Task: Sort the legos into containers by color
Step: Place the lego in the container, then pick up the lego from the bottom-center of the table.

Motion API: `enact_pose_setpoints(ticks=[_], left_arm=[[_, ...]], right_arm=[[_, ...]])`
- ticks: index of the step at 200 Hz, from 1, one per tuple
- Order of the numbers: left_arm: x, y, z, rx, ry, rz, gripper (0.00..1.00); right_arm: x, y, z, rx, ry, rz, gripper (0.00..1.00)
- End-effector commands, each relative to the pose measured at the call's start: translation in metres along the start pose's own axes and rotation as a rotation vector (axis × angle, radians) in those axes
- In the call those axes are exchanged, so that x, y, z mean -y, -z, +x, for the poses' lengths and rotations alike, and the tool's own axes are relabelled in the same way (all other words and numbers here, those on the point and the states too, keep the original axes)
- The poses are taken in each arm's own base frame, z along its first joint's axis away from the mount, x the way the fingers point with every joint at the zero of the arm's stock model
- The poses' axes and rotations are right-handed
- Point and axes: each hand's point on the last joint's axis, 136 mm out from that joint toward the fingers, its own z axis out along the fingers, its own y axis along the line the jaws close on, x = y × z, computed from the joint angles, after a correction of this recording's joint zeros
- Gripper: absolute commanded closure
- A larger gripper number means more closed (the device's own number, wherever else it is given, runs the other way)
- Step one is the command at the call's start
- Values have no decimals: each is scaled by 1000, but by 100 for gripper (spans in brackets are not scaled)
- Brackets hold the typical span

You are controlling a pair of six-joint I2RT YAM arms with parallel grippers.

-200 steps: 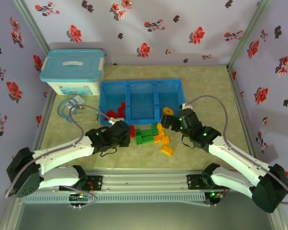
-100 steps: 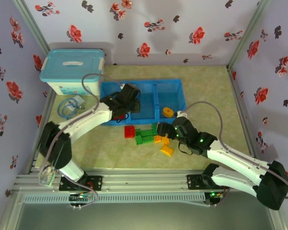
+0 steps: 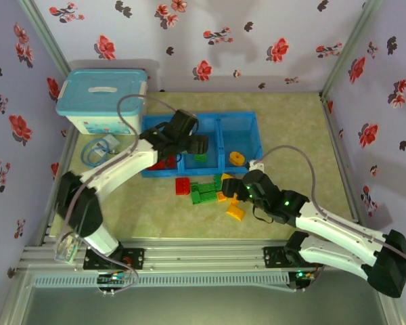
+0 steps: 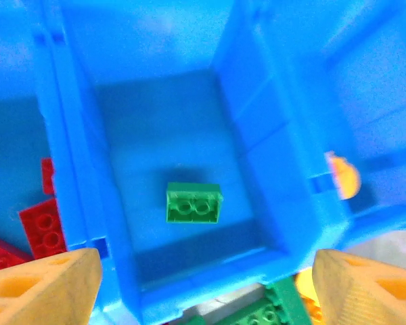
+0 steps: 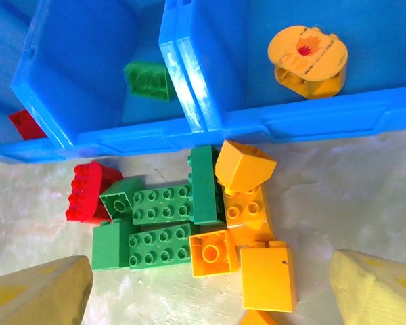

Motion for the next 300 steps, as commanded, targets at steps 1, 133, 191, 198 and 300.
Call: enact_pose_setpoints(ticks=[1,133,191,198,300], left_arm=[[-1,51,-6,113,-16,48,21],[-105,44,175,15,268,-36,37],[-118,40,216,-42,314,-54,38],[-118,40,219,-44,317,-53,39],[-120,50,218,-18,299,-55,40]], right_arm=[[-15,4,-7,3,82,17,10],[-98,-82,69,-359,429,153,29],[-107,-113,92,-424,412,175,38],[-107,-116,93,-430,412,183,39],[-113,-119,94,-437,426,236,66]])
